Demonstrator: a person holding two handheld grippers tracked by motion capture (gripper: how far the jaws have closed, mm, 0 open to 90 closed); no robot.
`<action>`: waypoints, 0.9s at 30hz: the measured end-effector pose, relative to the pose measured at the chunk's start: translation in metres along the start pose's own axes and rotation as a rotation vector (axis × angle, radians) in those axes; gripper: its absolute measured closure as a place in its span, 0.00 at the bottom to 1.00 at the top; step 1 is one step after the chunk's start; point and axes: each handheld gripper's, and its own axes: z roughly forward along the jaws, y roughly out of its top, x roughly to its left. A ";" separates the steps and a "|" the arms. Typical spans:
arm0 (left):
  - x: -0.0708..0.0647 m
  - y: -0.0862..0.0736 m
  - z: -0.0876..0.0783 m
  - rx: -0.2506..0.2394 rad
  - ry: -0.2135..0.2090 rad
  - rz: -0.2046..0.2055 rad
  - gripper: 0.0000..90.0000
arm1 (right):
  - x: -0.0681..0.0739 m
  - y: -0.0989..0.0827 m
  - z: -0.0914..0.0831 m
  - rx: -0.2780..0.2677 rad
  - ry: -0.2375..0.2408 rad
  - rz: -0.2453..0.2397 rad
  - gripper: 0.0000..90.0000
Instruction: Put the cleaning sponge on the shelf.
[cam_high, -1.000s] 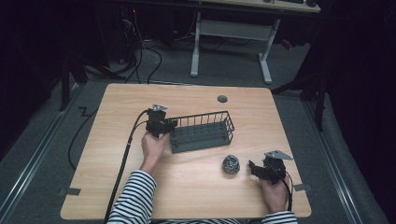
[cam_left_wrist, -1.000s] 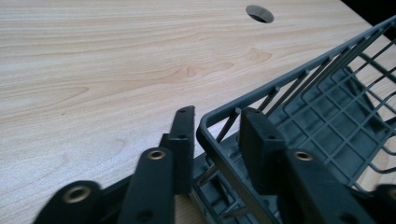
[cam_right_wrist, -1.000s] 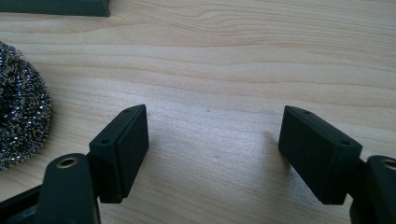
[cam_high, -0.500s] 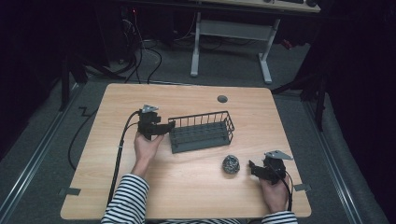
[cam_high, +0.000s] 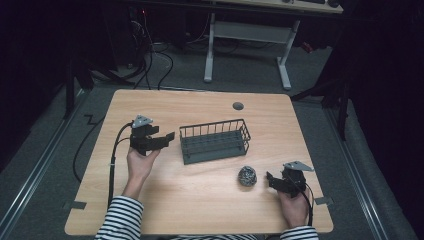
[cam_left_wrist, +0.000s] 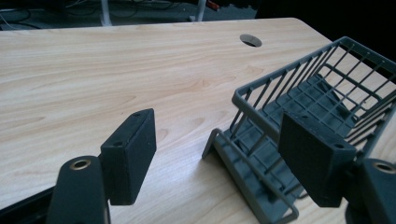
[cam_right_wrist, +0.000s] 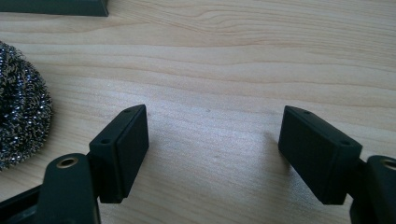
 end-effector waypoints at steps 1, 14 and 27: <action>0.000 -0.001 -0.001 0.014 0.008 0.010 0.31 | 0.000 0.000 0.000 -0.001 0.000 -0.001 0.27; 0.005 -0.021 -0.019 0.032 0.027 0.037 0.32 | 0.000 0.000 0.000 0.000 0.000 0.000 0.27; 0.021 -0.056 -0.040 0.053 0.061 0.000 0.32 | 0.000 0.000 0.000 -0.001 0.000 -0.002 0.27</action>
